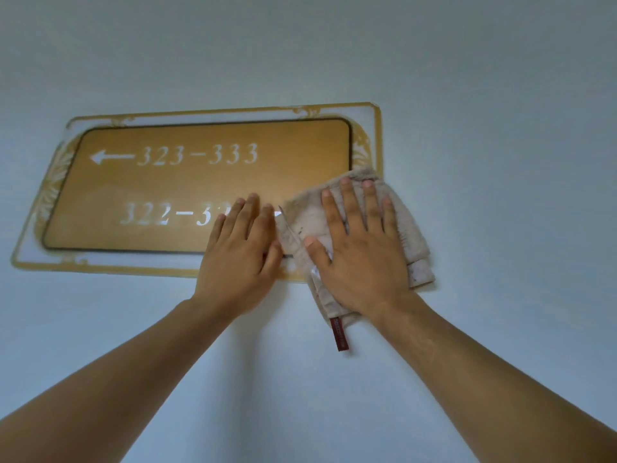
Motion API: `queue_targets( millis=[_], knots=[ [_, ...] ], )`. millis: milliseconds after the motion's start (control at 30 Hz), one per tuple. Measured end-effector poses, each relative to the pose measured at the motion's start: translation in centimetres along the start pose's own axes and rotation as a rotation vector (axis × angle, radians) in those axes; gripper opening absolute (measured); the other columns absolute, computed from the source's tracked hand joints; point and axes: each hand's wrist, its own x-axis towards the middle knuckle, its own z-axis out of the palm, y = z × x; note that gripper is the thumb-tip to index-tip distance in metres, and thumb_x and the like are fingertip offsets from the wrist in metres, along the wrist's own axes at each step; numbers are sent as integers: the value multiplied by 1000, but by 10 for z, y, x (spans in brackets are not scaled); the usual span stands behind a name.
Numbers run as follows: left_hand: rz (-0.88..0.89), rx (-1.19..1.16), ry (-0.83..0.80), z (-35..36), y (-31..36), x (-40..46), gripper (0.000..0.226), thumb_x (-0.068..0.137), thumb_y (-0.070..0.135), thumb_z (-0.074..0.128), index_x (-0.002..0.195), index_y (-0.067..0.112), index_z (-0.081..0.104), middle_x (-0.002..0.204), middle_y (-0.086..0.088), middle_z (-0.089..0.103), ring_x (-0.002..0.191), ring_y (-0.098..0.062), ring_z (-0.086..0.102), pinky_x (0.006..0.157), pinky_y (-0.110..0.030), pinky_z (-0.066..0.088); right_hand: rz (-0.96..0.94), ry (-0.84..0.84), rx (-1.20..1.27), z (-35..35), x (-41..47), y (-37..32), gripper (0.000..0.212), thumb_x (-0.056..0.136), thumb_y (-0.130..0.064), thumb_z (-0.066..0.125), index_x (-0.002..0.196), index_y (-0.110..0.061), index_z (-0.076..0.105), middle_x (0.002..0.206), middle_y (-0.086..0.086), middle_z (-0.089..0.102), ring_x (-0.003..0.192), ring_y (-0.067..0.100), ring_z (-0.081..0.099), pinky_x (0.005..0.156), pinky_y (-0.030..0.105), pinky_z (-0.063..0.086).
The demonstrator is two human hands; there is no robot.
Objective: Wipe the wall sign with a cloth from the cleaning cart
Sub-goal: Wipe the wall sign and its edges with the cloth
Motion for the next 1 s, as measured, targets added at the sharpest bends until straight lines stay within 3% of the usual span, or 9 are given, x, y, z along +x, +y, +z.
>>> queue_targets(
  millis=[267,500,633,767,1000],
  knots=[
    [54,36,-26,-11,-14,-15,62,92,40,28,148,16,39,161,-10,30,151,-26,22,121,-45,23,9,-53,-22,-1,-28,-22,75,99,-58,17,159,-17,0,165,15,-11,151,35,-14,121,55,-1],
    [32,66,67,-11,-20,2,58,91,37,29,141,14,45,153,-14,40,145,-31,30,120,-51,23,37,-12,-11,2,-16,-27,72,100,-58,21,159,-20,6,166,13,-3,152,35,-9,121,56,2],
    [29,37,135,-8,-35,13,52,89,32,39,136,12,47,149,-14,42,141,-32,35,117,-49,27,12,8,-21,3,4,-27,72,99,-60,16,159,-22,7,167,11,-2,152,34,-9,121,56,3],
    [95,47,245,-6,-44,38,38,84,30,44,112,7,56,125,-15,53,116,-34,48,103,-43,34,-29,14,-45,4,29,-24,73,97,-61,12,159,-23,6,167,8,-3,152,34,-10,121,56,1],
    [-8,-47,344,-12,-42,113,46,85,34,40,119,10,58,128,-14,52,118,-34,47,103,-45,37,42,29,-42,7,108,-27,72,96,-63,10,159,-28,2,167,5,-4,152,32,-11,121,55,-4]
  ],
)
